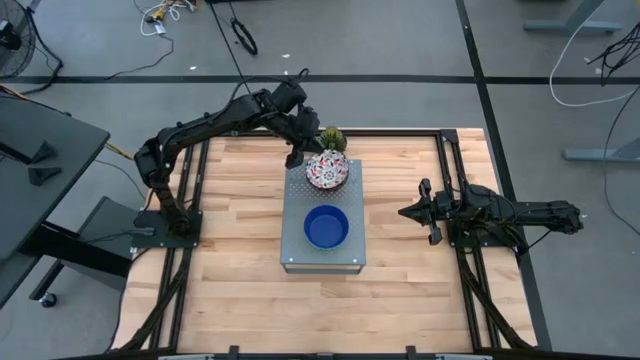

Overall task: Pick & Place Mini bowls
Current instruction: Stack the white patterned bowl on the other white patterned bowls on the shelf, then return to Home Position

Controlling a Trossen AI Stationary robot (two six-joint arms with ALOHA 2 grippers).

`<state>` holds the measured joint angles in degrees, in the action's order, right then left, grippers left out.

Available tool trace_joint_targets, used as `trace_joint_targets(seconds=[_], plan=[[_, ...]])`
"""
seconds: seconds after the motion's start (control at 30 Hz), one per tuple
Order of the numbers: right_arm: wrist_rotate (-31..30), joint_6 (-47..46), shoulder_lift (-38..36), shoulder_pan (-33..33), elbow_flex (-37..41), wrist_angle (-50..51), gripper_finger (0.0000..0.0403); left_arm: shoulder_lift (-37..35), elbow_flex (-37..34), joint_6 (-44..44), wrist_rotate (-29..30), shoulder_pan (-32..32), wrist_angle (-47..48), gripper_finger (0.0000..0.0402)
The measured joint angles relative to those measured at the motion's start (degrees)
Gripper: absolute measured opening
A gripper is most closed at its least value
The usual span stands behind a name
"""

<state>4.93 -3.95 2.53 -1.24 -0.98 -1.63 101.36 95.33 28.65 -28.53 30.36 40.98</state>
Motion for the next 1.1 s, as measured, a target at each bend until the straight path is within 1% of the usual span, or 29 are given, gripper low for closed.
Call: trace_joint_targets(seconds=[0.1, 0.37, 0.57, 0.73, 0.97, 1.1], plan=[[0.01, 0.0, 0.0, -0.01, 0.0, -0.02, 0.0011, -0.42, 0.0, -1.97, -0.23, -0.37, -1.31, 0.0001], [0.02, -0.01, 0.01, -0.02, 0.0, 0.0, 0.0011, -0.65, 0.02, -8.88, -5.48, -3.28, -8.81, 0.0001], [0.02, 0.0, 0.01, -0.02, 0.0, -0.02, 0.0011, -0.65, 0.02, -11.99, -6.44, -6.26, -14.24, 0.0001], [0.02, 0.0, 0.01, -0.02, 0.0, -0.02, 0.0011, -0.65, 0.02, -12.79, -6.38, -8.5, -15.95, 0.0001], [0.0, 0.0, -0.01, -0.02, 0.0, -0.02, 0.0011, 0.01, 0.02, -13.03, -4.45, -10.21, -17.05, 0.0], [0.02, -0.01, 0.01, 0.0, 0.0, -0.02, 0.0011, 0.7, 0.04, -13.01, -1.42, -10.88, -17.2, 0.0]])
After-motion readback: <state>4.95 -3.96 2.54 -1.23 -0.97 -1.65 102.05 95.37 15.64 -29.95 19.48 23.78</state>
